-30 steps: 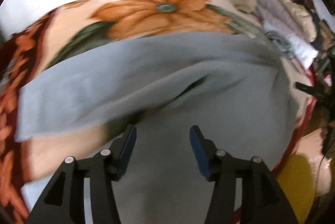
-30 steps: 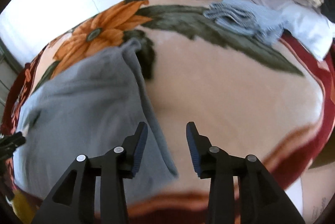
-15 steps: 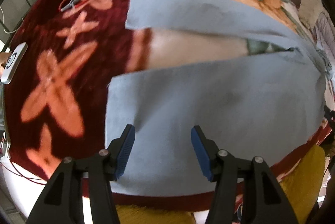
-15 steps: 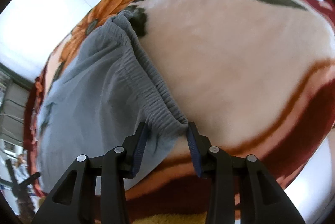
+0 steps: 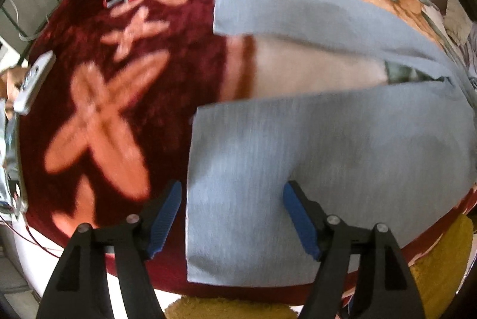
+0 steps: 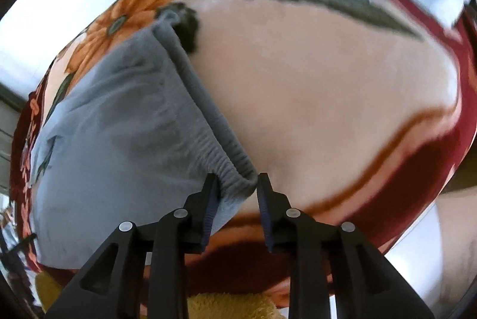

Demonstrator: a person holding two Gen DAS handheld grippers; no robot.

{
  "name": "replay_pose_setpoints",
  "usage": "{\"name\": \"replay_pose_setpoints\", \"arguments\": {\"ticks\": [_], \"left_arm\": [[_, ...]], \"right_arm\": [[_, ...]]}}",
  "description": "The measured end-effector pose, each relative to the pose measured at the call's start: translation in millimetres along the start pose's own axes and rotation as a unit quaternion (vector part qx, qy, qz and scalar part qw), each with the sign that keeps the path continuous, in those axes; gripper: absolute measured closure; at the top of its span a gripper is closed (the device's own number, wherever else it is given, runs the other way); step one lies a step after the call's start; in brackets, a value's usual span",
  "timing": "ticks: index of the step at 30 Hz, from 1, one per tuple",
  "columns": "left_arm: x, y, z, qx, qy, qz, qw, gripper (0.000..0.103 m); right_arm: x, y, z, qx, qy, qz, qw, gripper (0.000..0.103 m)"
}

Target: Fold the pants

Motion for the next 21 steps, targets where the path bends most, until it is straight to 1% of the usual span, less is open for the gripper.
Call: {"name": "replay_pose_setpoints", "arguments": {"ticks": [3,7,10,13,15,19,20,21], "left_arm": [[21,6,-10,0.002,0.018,0.012,0.9998,0.028],[59,19,-16,0.005,0.039,0.028,0.9988,0.028],[89,37,-18,-0.012,0.046,0.046,0.9978,0.028],[122,55,-18,-0.033,0.045,0.065,0.9963,0.028],[139,63,-15,-0.040,0.041,0.073,0.9957,0.028],[174,86,-1,-0.052,0.022,0.099,0.9935,0.028],[184,90,4,-0.049,0.017,0.107,0.9929,0.028],[193,93,9,-0.056,0.020,0.125,0.9904,0.028]], "right_arm": [[21,-14,-11,-0.013,0.017,-0.032,0.999,0.067],[57,-39,-12,-0.013,0.019,-0.075,0.997,0.066],[82,-73,0,0.010,-0.002,-0.128,0.992,0.062],[99,-105,16,0.023,-0.023,-0.169,0.985,0.062],[110,-125,28,0.027,-0.033,-0.194,0.980,0.062],[136,-160,61,0.030,-0.072,-0.240,0.968,0.062],[140,-166,66,0.025,-0.074,-0.250,0.965,0.062],[146,-172,71,0.020,-0.073,-0.261,0.962,0.062]]}}
Point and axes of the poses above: each gripper's, at about its wrist camera, not at the fingertips, and z roughly the way its jaws point, y to its right, x to its top, the point moved 4 cm from there along z, roughly the way its jaws point, and after that the axes turned 3 degrees about -y, right-handed, at the moved point
